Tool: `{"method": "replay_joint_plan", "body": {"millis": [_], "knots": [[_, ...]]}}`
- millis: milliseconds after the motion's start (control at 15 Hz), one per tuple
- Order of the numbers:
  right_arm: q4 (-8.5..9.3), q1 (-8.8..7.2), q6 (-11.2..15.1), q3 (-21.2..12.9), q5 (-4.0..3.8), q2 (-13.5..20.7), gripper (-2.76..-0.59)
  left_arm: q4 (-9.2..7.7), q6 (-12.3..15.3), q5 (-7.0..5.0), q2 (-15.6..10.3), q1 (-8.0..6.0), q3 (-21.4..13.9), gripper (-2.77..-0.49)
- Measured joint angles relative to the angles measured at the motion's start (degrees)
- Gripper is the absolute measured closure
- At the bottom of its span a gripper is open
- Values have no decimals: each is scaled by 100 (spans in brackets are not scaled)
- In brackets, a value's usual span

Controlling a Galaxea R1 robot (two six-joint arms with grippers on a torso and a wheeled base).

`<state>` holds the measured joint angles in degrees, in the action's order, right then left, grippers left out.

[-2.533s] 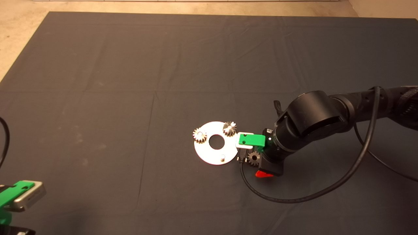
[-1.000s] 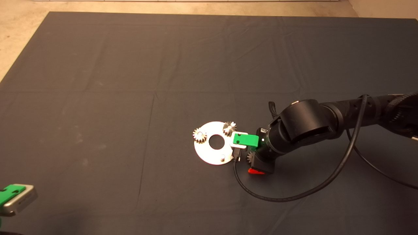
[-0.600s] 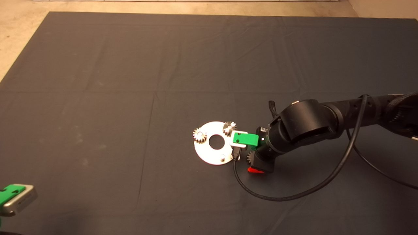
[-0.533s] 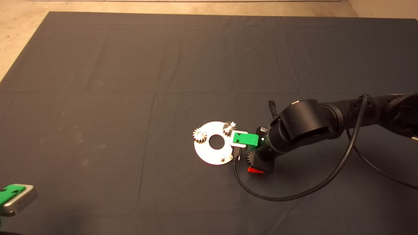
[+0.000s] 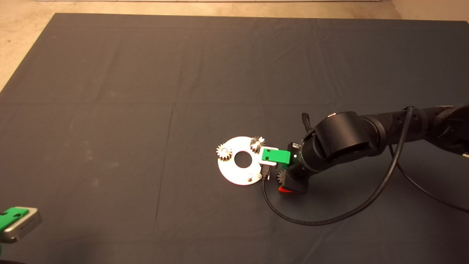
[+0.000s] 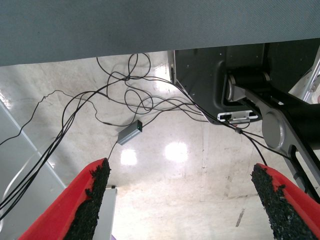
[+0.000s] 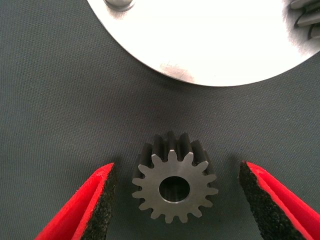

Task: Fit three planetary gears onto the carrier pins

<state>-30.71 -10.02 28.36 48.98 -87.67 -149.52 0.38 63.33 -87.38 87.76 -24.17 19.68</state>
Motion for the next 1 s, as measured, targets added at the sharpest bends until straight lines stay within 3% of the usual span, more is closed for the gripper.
{"method": "replay_joint_plan", "body": {"millis": [400, 1000], "knots": [[0, 1, 2, 41, 0, -1, -152, 0, -2, -1, 0, 0, 0, -202], [1, 33, 2, 116, 0, -1, -152, -20, -44, 1, 0, 1, 0, -202]]}}
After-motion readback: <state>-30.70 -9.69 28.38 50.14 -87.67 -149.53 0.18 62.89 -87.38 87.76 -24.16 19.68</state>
